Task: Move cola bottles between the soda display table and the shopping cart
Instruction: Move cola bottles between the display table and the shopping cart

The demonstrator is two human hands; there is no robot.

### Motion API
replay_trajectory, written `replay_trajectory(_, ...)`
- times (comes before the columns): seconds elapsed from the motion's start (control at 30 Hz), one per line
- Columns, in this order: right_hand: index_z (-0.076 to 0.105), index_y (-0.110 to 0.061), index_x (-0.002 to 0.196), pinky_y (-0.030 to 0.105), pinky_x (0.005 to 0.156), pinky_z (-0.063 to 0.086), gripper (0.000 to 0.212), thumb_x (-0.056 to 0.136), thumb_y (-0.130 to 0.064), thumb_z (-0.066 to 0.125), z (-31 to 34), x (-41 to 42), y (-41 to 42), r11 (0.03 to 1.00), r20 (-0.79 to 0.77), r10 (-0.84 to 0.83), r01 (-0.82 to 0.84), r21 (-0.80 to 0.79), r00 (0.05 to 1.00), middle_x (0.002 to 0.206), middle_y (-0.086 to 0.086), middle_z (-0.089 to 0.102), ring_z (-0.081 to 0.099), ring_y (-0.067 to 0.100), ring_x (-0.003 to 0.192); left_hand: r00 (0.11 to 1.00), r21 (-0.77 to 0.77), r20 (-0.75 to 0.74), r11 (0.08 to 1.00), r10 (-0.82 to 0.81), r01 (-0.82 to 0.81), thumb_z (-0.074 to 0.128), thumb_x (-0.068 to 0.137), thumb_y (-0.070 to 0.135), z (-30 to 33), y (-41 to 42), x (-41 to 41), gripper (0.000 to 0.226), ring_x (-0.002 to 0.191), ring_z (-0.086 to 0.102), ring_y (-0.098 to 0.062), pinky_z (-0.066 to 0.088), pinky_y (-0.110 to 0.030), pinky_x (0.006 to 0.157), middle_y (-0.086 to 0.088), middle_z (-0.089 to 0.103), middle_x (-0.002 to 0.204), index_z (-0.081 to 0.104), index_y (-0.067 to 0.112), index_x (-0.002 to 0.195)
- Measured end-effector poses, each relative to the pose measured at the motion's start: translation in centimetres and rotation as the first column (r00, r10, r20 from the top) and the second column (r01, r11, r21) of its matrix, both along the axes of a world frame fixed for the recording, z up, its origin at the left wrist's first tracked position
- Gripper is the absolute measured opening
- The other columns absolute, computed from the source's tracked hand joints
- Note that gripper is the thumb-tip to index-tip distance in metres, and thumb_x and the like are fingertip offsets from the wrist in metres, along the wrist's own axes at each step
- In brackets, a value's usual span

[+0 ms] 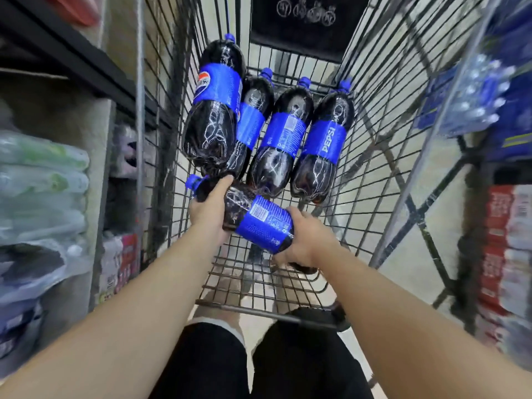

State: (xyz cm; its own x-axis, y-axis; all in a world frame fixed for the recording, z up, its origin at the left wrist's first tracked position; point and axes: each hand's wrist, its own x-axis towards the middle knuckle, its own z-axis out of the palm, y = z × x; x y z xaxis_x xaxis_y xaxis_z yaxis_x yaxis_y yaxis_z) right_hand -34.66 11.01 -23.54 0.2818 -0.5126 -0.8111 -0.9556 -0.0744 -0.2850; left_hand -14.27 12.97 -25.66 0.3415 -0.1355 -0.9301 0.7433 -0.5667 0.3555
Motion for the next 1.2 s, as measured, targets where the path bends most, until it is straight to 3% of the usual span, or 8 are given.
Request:
replay_trajectory(0.07, 0.026, -0.028, 0.153, 0.044, 0.101, 0.05, 0.123, 0.052, -0.06, 0.089, 2.3, -0.2, 0.0, 0.998, -0.006, -0.005, 0.005, -0.064, 1.0, 0.133, 0.0, 0.052, 0.054, 0.028, 0.12, 0.999, -0.056, 0.013, 0.998, -0.034, 0.035, 0.102, 0.053, 0.039, 2.4, -0.3, -0.2, 0.091, 0.08, 0.08, -0.036, 0.06, -0.068, 0.07, -0.011, 0.079, 0.108, 0.059, 0.02, 0.131)
replay_trajectory(0.2, 0.025, -0.028, 0.153, 0.046, 0.103, 0.049, 0.121, 0.055, -0.062, 0.085, 7.1, -0.8, 0.6, 0.982, -0.001, -0.031, 0.031, -0.184, 1.0, 0.136, 0.004, 0.052, 0.053, 0.03, 0.123, 0.997, -0.177, 0.053, 0.982, -0.05, 0.058, 0.101, 0.061, 0.033, 7.8, -0.8, -0.7, 0.088, 0.078, 0.08, -0.031, 0.063, -0.059, 0.069, -0.009, 0.079, 0.111, 0.055, 0.023, 0.136)
replay_trajectory(0.43, 0.018, -0.023, 0.159, 0.044, 0.106, 0.048, 0.127, 0.058, -0.06, 0.086, 16.3, -1.8, 3.0, 0.934, 0.025, -0.115, 0.116, -0.339, 0.993, 0.14, 0.007, 0.05, 0.052, 0.03, 0.125, 0.991, -0.349, 0.057, 0.927, -0.124, 0.136, 0.1, 0.054, 0.036, 18.2, 0.1, -1.8, 0.098, 0.088, 0.081, -0.029, 0.062, -0.063, 0.076, -0.006, 0.078, 0.118, 0.054, 0.028, 0.14)
replay_trajectory(0.57, 0.021, -0.025, 0.158, 0.049, 0.103, 0.05, 0.126, 0.053, -0.063, 0.081, 21.5, -2.2, 4.9, 0.889, 0.053, -0.152, 0.161, -0.428, 0.987, 0.14, 0.006, 0.051, 0.053, 0.03, 0.125, 0.979, -0.421, 0.116, 0.884, -0.168, 0.202, 0.094, 0.077, 0.023, 25.1, 1.5, -2.4, 0.07, 0.095, 0.079, -0.028, 0.062, -0.064, 0.083, -0.003, 0.075, 0.118, 0.051, 0.027, 0.133)
replay_trajectory(0.7, 0.026, -0.027, 0.155, 0.047, 0.1, 0.051, 0.12, 0.053, -0.058, 0.081, 26.6, -3.0, 7.6, 0.814, 0.139, -0.202, 0.245, -0.526, 0.969, 0.137, 0.003, 0.051, 0.052, 0.027, 0.122, 0.963, -0.507, 0.145, 0.819, -0.226, 0.269, 0.091, 0.081, 0.02, 30.8, 3.4, -2.9, 0.049, 0.093, 0.079, -0.027, 0.063, -0.061, 0.083, -0.003, 0.075, 0.112, 0.054, 0.03, 0.112)
replay_trajectory(0.87, 0.027, -0.032, 0.153, 0.047, 0.103, 0.048, 0.117, 0.053, -0.059, 0.081, 32.2, -4.0, 10.9, 0.711, 0.221, -0.256, 0.338, -0.617, 0.941, 0.138, -0.003, 0.049, 0.05, 0.021, 0.124, 0.942, -0.602, 0.211, 0.725, -0.259, 0.334, 0.094, 0.078, 0.025, 37.2, 5.4, -3.9, 0.064, 0.086, 0.081, -0.025, 0.065, -0.054, 0.075, -0.003, 0.079, 0.11, 0.057, 0.024, 0.13)
replay_trajectory(0.97, 0.03, -0.032, 0.152, 0.046, 0.1, 0.05, 0.117, 0.05, -0.059, 0.08, 35.2, -4.8, 12.8, 0.649, 0.287, -0.264, 0.39, -0.653, 0.921, 0.137, -0.006, 0.05, 0.052, 0.02, 0.122, 0.934, -0.675, 0.255, 0.645, -0.252, 0.358, 0.095, 0.076, 0.029, 40.8, 7.1, -4.7, 0.065, 0.093, 0.08, -0.025, 0.064, -0.057, 0.085, -0.002, 0.079, 0.113, 0.058, 0.026, 0.13)
replay_trajectory(1.2, 0.035, -0.032, 0.151, 0.038, 0.095, 0.049, 0.113, 0.053, -0.058, 0.083, 41.4, -7.1, 18.3, 0.494, 0.344, -0.191, 0.393, -0.776, 0.919, 0.131, -0.007, 0.054, 0.053, 0.019, 0.116, 0.923, -0.78, 0.341, 0.495, -0.178, 0.384, 0.089, 0.084, 0.024, 48.7, 13.0, -7.1, 0.045, 0.096, 0.079, -0.027, 0.066, -0.045, 0.077, -0.003, 0.079, 0.109, 0.059, 0.025, 0.118)
